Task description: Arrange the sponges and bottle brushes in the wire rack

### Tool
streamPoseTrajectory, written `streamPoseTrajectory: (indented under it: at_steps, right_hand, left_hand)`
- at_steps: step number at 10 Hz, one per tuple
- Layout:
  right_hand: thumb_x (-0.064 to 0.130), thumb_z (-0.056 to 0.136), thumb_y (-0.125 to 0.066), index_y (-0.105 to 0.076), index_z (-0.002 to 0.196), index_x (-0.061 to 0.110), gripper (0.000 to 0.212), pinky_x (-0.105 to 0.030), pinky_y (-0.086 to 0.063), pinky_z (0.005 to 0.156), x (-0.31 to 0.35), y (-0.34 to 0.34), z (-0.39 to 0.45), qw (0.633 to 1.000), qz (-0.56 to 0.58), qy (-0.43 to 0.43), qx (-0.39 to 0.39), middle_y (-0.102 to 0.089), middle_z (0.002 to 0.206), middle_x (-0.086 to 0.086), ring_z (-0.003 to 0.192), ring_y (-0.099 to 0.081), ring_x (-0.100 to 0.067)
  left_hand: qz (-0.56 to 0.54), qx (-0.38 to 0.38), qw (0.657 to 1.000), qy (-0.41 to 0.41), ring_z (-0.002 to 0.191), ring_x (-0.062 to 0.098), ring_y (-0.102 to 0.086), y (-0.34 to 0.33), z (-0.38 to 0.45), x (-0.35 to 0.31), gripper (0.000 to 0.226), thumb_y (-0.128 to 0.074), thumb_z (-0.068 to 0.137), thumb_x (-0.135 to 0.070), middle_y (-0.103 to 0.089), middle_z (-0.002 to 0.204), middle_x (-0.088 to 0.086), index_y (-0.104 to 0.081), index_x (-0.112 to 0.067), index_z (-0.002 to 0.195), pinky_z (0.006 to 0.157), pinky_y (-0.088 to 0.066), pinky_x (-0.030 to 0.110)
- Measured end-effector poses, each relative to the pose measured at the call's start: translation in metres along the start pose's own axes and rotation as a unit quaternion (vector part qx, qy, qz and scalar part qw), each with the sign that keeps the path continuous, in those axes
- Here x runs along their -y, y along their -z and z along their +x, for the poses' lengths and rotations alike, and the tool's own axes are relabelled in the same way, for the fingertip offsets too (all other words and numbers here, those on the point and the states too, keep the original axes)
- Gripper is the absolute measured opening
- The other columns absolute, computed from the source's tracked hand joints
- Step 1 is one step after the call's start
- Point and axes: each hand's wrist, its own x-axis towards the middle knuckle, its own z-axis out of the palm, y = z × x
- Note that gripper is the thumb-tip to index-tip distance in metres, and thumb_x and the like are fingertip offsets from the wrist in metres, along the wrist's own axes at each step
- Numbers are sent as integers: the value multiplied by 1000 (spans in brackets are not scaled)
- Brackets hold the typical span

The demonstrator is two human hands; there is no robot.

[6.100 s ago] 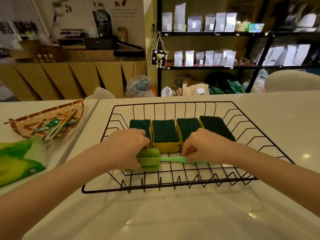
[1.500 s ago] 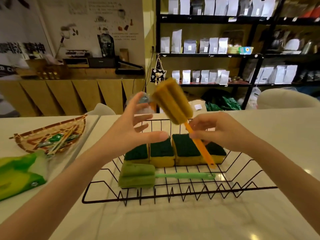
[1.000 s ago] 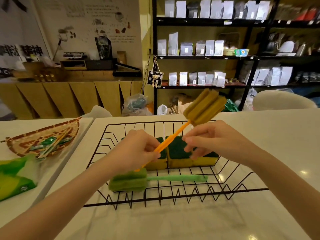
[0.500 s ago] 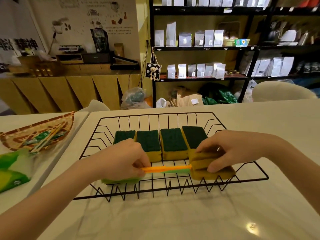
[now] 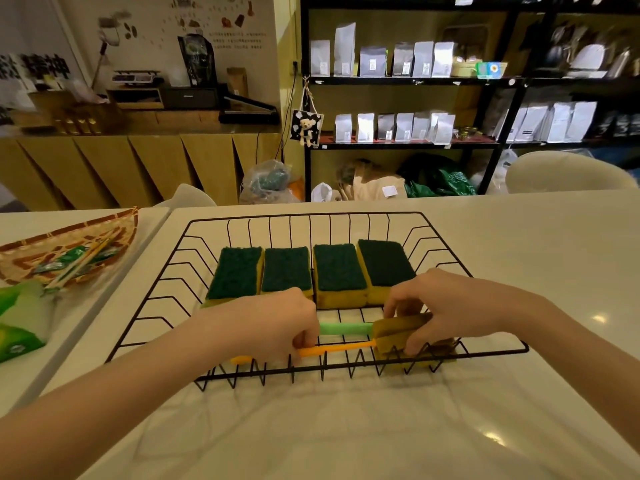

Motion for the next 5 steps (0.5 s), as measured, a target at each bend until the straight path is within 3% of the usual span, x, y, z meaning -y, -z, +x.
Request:
streamPoseTrajectory:
  at_steps: [1, 2, 3, 4, 5]
  right_hand:
    - [34, 75, -70, -54, 112, 27, 40, -26, -50, 84, 0, -3, 2, 1000, -4, -10, -1, -54, 100, 8, 95, -55, -13]
    - [35, 77, -68, -54, 114, 24, 41, -22, -49, 79, -3, -7, 3, 1000, -5, -7, 0, -55, 98, 8, 87, -54, -10]
    - [38, 79, -64, -53, 120, 26, 45, -26, -49, 84, -5, -6, 1, 1000, 0, -7, 12, -58, 109, 4, 94, -55, -12]
    - [42, 81, -60, -44, 128, 30, 52, -22, -45, 90, -7, 2, -3, 1000, 22, 0, 16, -53, 119, 9, 109, -50, -10]
    - [45, 81, -57, -39, 129, 36, 52, -8, -39, 79, -4, 14, -13, 997, 64, 5, -37, -50, 114, 15, 105, -49, -1]
  left_hand:
    - [-3, 4, 1000, 8, 78, 7, -49, -2, 2, 0, 19, -60, 85, -15, -51, 86, -6, -65, -12, 104, 74, -44, 17]
    - [-7, -7, 1000, 7, 79, 8, -49, -4, 3, 3, 20, -61, 85, -16, -51, 88, -6, -65, -14, 104, 76, -45, 17]
    - [-17, -7, 1000, 14, 82, 8, -50, -3, 2, 5, 22, -62, 84, -18, -55, 91, -6, -65, -16, 106, 78, -47, 18]
    - [-36, -31, 999, 13, 85, 8, -55, -1, -1, 5, 27, -61, 85, -23, -65, 104, -2, -65, -16, 111, 79, -48, 16]
    - [-66, -38, 997, 17, 91, 8, -61, 7, -7, 5, 28, -59, 85, -30, -67, 107, -2, -64, -18, 111, 82, -52, 18]
